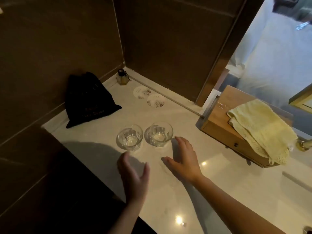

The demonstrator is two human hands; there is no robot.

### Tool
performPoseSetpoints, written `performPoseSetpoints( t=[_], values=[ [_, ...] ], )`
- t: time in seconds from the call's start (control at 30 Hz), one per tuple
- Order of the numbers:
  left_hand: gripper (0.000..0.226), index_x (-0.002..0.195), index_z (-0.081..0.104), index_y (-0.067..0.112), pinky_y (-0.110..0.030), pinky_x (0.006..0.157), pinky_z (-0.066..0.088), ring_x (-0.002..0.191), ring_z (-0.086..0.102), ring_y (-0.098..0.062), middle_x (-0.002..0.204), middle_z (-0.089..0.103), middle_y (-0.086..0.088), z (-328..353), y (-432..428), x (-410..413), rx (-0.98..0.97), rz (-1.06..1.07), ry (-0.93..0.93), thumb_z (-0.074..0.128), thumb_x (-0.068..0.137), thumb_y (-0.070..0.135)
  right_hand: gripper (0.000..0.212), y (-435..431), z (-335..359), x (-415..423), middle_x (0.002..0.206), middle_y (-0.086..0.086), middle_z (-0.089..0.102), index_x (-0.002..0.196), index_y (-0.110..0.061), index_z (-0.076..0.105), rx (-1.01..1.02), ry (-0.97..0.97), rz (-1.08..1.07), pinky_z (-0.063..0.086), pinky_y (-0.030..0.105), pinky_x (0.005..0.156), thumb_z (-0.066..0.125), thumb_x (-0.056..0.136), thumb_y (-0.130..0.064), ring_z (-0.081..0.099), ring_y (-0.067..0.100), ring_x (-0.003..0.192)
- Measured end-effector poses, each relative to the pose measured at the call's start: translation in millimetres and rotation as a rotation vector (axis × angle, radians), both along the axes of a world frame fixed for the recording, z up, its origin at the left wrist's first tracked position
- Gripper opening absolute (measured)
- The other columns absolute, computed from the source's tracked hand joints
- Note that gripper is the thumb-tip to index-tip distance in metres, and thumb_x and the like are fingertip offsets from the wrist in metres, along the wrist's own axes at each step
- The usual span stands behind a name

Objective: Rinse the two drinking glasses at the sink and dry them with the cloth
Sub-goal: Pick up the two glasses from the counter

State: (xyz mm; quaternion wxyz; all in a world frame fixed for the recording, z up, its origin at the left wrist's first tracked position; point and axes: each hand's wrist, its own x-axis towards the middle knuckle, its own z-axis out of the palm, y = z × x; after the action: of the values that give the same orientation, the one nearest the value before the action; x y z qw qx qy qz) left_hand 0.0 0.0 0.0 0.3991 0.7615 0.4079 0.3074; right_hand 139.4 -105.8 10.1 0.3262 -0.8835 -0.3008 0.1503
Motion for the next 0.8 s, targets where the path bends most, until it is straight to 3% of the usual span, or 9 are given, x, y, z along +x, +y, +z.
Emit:
performPoseSetpoints(
  t=[0.1,0.2,0.33,0.4,0.6,0.67,0.8],
  values=[
    [0.086,0.135,0.03,0.007,-0.025,0.107,0.029,0.124,0.038,-0.023,0.134,0.036,-0.015,3,37,6,-0.021,0.036,-0.098,0.07,0.067,0.041,0.11,21,7,9,0.156,-0.009,0.027,0.15,-0.032,0.016,0.117,0.189,-0.053,0.038,0.041,0.113,0.077,0.064,-0.063,0.031,0.011,0.141],
    [0.098,0.142,0.023,0.018,-0.027,0.107,0.029,0.132,0.032,-0.014,0.144,0.033,-0.007,8,67,19,-0.037,-0.066,-0.053,0.079,0.063,0.038,0.117,40,15,20,0.154,-0.01,0.027,0.15,-0.033,0.015,0.193,0.189,-0.013,0.04,0.04,0.111,0.077,0.058,-0.067,0.031,0.01,0.139],
    [0.097,0.141,0.032,0.014,-0.032,0.093,0.046,0.123,0.046,-0.022,0.137,0.043,-0.009,5,90,32,0.091,-0.211,0.053,0.085,0.061,0.021,0.109,56,23,26,0.148,-0.005,0.033,0.148,-0.03,0.022,0.178,0.162,0.052,0.045,0.036,0.107,0.074,0.058,-0.063,0.04,0.012,0.132],
    [0.092,0.138,0.038,0.01,-0.029,0.086,0.046,0.116,0.051,-0.024,0.13,0.047,-0.012,3,95,35,0.137,-0.226,0.075,0.086,0.06,0.019,0.102,61,23,25,0.142,-0.003,0.041,0.145,-0.027,0.029,0.152,0.15,0.068,0.049,0.037,0.102,0.07,0.059,-0.061,0.045,0.013,0.125],
    [0.091,0.136,0.043,0.017,-0.028,0.084,0.047,0.114,0.053,-0.022,0.131,0.047,-0.006,7,86,36,0.062,-0.208,0.102,0.087,0.058,0.028,0.101,50,29,30,0.142,-0.001,0.044,0.146,-0.022,0.029,0.187,0.181,0.072,0.045,0.024,0.101,0.085,0.064,-0.04,0.047,0.01,0.124],
    [0.09,0.134,0.044,0.02,-0.029,0.084,0.049,0.113,0.054,-0.02,0.13,0.048,-0.003,14,75,35,0.039,-0.212,0.101,0.087,0.056,0.031,0.1,37,33,32,0.141,-0.001,0.045,0.147,-0.022,0.028,0.2,0.177,0.077,0.045,0.025,0.102,0.085,0.066,-0.035,0.048,0.011,0.124],
    [0.088,0.132,0.046,0.017,-0.031,0.084,0.054,0.111,0.057,-0.019,0.126,0.05,-0.001,25,41,30,0.087,-0.336,0.069,0.087,0.056,0.033,0.099,-7,44,36,0.138,-0.001,0.047,0.147,-0.024,0.027,0.201,0.166,0.038,0.044,0.018,0.096,0.086,0.068,-0.028,0.048,0.009,0.122]
  ],
)
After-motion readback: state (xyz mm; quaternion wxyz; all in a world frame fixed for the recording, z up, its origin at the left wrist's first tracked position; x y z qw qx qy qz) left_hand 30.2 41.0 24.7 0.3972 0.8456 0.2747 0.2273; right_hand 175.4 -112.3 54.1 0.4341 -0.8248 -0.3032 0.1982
